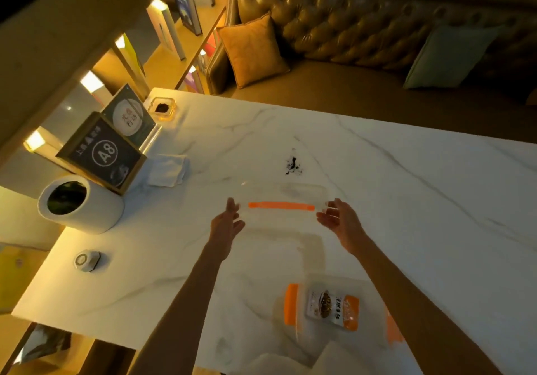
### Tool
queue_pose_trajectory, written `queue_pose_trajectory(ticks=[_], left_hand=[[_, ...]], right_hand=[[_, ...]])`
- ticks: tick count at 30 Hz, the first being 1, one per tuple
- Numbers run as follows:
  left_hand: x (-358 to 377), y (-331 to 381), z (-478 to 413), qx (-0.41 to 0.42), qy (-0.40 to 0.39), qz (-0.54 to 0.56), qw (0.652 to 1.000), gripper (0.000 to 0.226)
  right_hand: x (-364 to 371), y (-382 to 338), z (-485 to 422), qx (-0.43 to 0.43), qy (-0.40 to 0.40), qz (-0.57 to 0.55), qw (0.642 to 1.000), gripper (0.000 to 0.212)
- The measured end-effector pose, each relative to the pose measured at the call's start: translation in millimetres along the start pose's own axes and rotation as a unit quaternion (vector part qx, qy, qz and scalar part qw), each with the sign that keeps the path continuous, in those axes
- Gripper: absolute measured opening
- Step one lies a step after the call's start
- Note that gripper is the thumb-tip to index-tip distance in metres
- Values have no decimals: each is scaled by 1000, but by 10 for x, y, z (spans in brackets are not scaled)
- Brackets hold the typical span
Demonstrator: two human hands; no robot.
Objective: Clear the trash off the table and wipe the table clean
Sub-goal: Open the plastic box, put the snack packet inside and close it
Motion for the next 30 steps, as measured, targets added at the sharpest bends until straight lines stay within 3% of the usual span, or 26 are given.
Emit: queue_pose_trajectory(ticks=[2, 5, 8, 16, 19, 21, 24, 30], left_hand=[[282, -31, 139, 3, -21, 4, 1000, 34], [667, -267, 427, -9, -71, -6, 997, 14], [920, -609, 695, -31, -112, -89, 989, 24], [939, -1280, 1224, -32, -28, -279, 959, 23], [855, -1409, 1366, -5, -8, -321, 947, 23], [818, -1468, 1427, -1, 0, -339, 941, 23], [779, -1536, 1441, -1, 19, -339, 940, 20], [809, -1576, 1437, 2, 24, -336, 942, 16]], right_hand=[[-275, -163, 372, -18, -16, -28, 999, 29], [-790, -162, 936, -2, 4, 9, 1000, 21], [-1219, 6, 1425, 24, 33, 71, 997, 42], [-1472, 775, 1984, 52, 106, 291, 949, 42], [-1451, 1011, 2041, 41, 102, 369, 923, 25], [-1394, 1014, 2042, 19, 107, 415, 903, 28], [-1271, 903, 2061, 12, 106, 448, 888, 42], [-1320, 961, 1893, 31, 111, 455, 883, 45]])
Point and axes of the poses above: each hand's wrist, its own z-axis away from the middle knuckle, its own x-axis out of the palm, y = z × x, the point moved 2 cm from there along -z, towards the middle knuckle, and after that the axes turned 14 degrees about -y, right-handed, at the moved point
